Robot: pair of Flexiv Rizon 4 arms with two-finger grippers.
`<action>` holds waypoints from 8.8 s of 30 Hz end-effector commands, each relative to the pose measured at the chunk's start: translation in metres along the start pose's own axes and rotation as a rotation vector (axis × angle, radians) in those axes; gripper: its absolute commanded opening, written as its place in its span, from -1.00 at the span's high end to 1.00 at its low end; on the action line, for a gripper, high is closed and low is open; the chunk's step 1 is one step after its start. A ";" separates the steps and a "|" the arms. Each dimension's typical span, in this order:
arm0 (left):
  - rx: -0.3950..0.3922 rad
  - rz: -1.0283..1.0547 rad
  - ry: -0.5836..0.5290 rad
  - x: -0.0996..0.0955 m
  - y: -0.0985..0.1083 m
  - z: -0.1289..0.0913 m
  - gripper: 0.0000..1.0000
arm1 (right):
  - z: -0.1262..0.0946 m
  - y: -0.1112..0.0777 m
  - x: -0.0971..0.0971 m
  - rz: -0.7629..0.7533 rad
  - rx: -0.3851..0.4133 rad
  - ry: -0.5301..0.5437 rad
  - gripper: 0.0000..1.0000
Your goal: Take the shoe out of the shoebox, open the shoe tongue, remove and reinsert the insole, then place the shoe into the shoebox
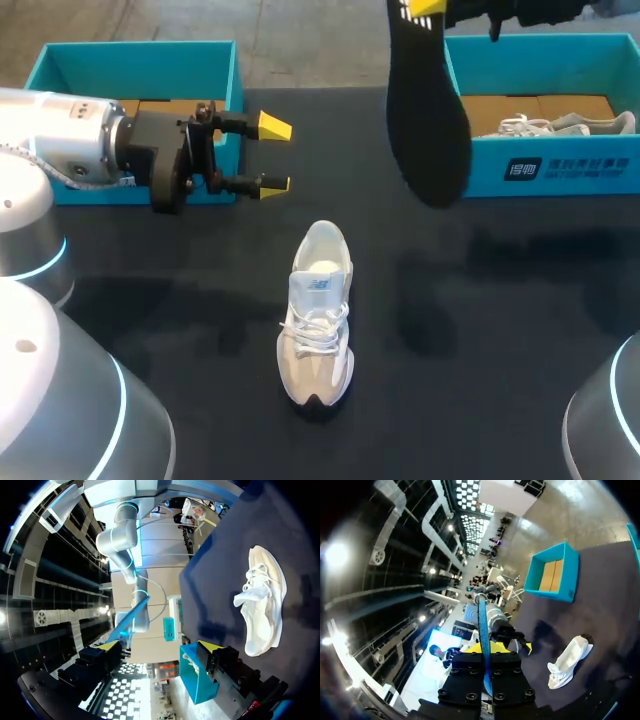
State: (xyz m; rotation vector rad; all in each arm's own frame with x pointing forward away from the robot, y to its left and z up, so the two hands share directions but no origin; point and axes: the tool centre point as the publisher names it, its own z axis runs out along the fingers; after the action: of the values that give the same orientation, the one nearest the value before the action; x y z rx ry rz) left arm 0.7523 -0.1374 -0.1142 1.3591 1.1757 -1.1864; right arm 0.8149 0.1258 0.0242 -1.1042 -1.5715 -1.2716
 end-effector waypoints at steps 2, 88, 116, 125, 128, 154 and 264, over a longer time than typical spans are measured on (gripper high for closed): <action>-0.002 0.002 -0.001 0.001 0.000 0.001 -1.00 | 0.010 0.001 -0.018 0.053 -0.039 0.027 1.00; -0.017 0.016 -0.017 -0.001 0.003 0.004 -1.00 | 0.081 0.038 -0.101 0.576 -0.119 0.082 1.00; -0.027 0.083 -0.065 -0.015 0.023 0.040 -0.80 | 0.081 0.038 -0.101 0.576 -0.119 0.082 1.00; -0.023 0.099 -0.069 -0.022 0.021 0.045 -0.27 | 0.081 0.038 -0.101 0.576 -0.119 0.082 1.00; -0.024 0.103 -0.071 -0.024 0.022 0.046 0.01 | 0.081 0.038 -0.101 0.576 -0.119 0.082 1.00; -0.051 0.134 -0.078 -0.032 0.026 0.057 0.85 | 0.081 0.038 -0.101 0.576 -0.119 0.082 1.00; -0.003 -1.004 -0.113 -0.017 0.005 -0.039 1.00 | 0.042 -0.021 -0.088 0.346 -0.122 0.095 -1.00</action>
State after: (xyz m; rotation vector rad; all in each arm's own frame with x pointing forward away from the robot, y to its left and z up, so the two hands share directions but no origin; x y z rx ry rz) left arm 0.7628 -0.0986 -0.0999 0.7479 1.7451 -1.8513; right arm 0.8178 0.1522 -0.0711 -1.3039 -1.1828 -1.1750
